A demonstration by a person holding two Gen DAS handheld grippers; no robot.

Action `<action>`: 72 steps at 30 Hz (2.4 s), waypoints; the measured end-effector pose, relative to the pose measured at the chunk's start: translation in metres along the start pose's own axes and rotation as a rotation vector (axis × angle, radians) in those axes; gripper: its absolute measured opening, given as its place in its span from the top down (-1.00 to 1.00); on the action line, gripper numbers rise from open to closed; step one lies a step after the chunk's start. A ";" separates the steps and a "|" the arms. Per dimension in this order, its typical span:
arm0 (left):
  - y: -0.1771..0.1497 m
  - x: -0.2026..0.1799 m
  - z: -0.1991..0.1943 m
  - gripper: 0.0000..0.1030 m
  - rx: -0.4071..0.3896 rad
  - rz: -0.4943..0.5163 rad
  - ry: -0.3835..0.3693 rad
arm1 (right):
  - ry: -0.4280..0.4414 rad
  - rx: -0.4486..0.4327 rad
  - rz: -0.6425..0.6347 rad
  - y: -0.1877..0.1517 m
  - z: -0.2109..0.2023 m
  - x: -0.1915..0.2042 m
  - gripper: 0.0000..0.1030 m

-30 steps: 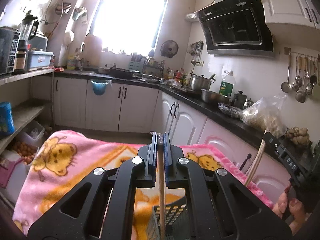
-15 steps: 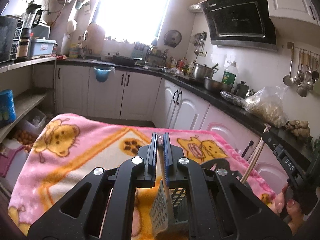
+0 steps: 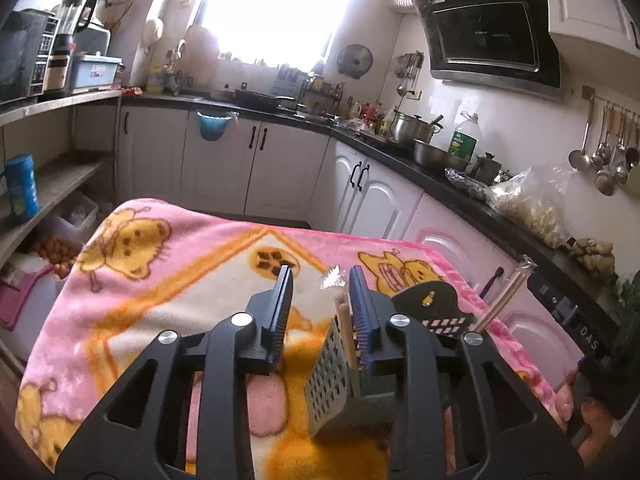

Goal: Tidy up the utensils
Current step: 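Lower the chopsticks into the green holder and open both tools, then move both tools back down toward the remaining chopsticks on the blanket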

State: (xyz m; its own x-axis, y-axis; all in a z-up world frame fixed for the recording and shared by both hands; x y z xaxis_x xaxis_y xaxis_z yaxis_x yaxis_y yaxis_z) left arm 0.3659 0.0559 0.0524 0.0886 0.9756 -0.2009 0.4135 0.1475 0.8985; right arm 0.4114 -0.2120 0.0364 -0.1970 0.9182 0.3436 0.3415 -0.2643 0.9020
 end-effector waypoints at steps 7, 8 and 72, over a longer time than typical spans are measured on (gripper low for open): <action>-0.009 0.002 -0.020 0.01 0.010 -0.021 0.003 | 0.036 0.020 -0.013 -0.005 -0.027 0.006 -0.02; -0.011 0.003 -0.023 -0.04 0.012 -0.024 0.003 | 0.040 0.026 -0.010 -0.005 -0.030 0.006 -0.05; -0.178 0.024 -0.115 -0.71 0.322 -0.122 0.029 | 0.141 0.371 -0.069 -0.133 -0.131 0.041 -0.09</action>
State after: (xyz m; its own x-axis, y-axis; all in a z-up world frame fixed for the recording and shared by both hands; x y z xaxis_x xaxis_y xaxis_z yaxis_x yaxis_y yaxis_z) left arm 0.1905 0.0713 -0.0673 -0.0032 0.9589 -0.2839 0.6845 0.2090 0.6984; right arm 0.2379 -0.1781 -0.0355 -0.3468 0.8737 0.3413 0.6263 -0.0551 0.7776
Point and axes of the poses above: each gripper's, at about its wrist camera, not at the fingertips, and z roughly the way its jaws point, x to its left, y to its top, the point moved 7 cm from there along z, roughly the way its jaws point, and after that the axes turned 4 degrees about z, right-handed, at the moved point
